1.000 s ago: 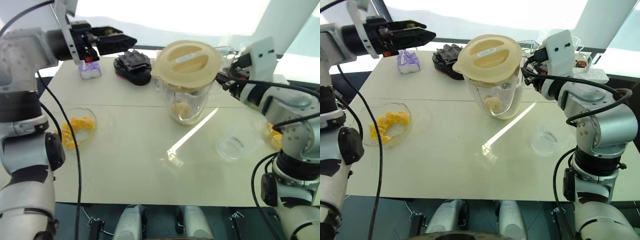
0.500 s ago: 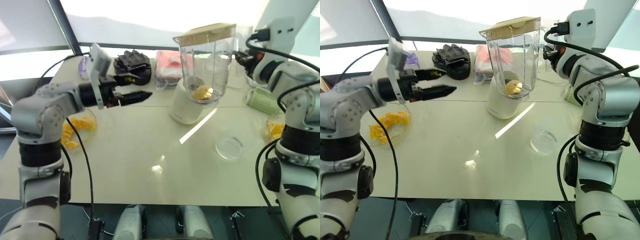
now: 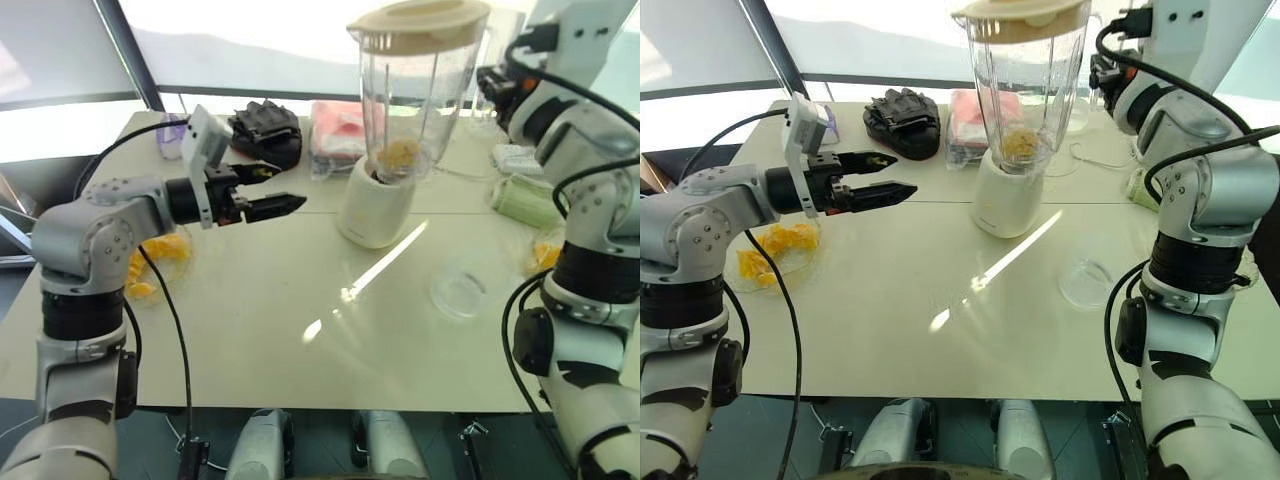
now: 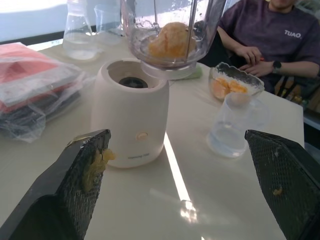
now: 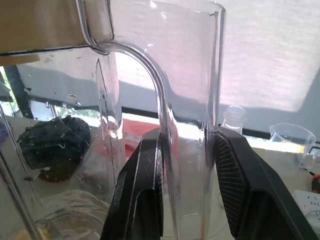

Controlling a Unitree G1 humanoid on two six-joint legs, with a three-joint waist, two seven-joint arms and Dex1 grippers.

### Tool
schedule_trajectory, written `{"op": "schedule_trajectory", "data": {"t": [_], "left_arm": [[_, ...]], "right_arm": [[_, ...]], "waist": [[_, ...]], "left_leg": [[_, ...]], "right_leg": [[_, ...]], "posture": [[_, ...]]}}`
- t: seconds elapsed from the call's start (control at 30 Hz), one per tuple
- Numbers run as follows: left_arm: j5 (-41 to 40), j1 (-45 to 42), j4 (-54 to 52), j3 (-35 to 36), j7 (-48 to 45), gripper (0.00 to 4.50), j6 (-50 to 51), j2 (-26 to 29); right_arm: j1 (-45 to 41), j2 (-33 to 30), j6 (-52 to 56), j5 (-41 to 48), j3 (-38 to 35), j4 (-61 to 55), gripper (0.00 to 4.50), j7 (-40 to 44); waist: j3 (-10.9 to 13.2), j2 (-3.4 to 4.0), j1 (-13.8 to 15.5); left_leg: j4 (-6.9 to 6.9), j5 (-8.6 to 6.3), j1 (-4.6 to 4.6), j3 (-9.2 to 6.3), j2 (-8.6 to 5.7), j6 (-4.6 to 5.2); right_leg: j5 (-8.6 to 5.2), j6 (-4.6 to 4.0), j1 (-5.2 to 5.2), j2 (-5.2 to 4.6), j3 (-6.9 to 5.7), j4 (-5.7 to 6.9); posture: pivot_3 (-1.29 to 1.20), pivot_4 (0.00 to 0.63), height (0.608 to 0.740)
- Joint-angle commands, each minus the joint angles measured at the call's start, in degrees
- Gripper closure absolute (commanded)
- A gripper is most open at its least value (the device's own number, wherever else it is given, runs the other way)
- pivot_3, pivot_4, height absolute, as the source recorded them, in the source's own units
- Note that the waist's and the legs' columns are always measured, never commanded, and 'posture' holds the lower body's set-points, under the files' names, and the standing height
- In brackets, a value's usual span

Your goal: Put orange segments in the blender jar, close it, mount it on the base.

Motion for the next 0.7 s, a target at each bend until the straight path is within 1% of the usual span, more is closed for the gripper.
{"op": "schedule_trajectory", "data": {"t": [0.03, 0.3, 0.47, 0.7], "left_arm": [[-1.44, -1.42, -1.00, 0.18, 0.92, 0.02, -0.17, 0.28], [-3.41, -2.32, -2.53, 0.18, 2.68, 0.02, 1.05, 0.11], [-3.08, -1.95, -3.34, 0.21, 4.15, 0.02, -0.96, -0.17], [-2.67, -2.09, -2.50, 0.62, 5.44, 0.02, -2.71, 0.06]], "right_arm": [[-2.28, 0.84, -6.07, 0.15, -2.83, -0.22, 3.40, -1.68], [-1.37, 3.88, -15.47, -0.39, -2.85, 5.81, 3.40, -3.62], [0.94, 5.13, -20.32, -0.80, -2.16, 9.24, 3.40, -3.69], [4.08, 6.46, -22.41, -0.33, -1.24, 10.19, 3.40, -3.56]], "waist": [[0.00, 0.00, -0.02], [0.01, 0.01, -0.08], [0.01, 0.01, -0.07], [0.03, 0.04, -0.06]], "left_leg": [[0.00, 0.00, -0.01, 0.01, 0.00, 0.00], [-0.01, 0.00, 0.00, 0.00, 0.01, -0.01], [-0.01, 0.00, 0.00, 0.01, 0.01, -0.01], [-0.02, 0.01, 0.00, 0.00, 0.02, -0.02]], "right_leg": [[0.00, 0.00, 0.00, 0.00, 0.00, -0.01], [0.00, 0.00, 0.00, 0.00, 0.00, 0.00], [0.00, 0.00, 0.00, -0.01, 0.00, -0.01], [0.00, 0.00, 0.00, -0.01, 0.01, -0.01]], "posture": [[0.00, 0.150, 0.740], [0.00, 0.150, 0.740], [0.00, 0.150, 0.740], [0.00, 0.150, 0.740]]}}
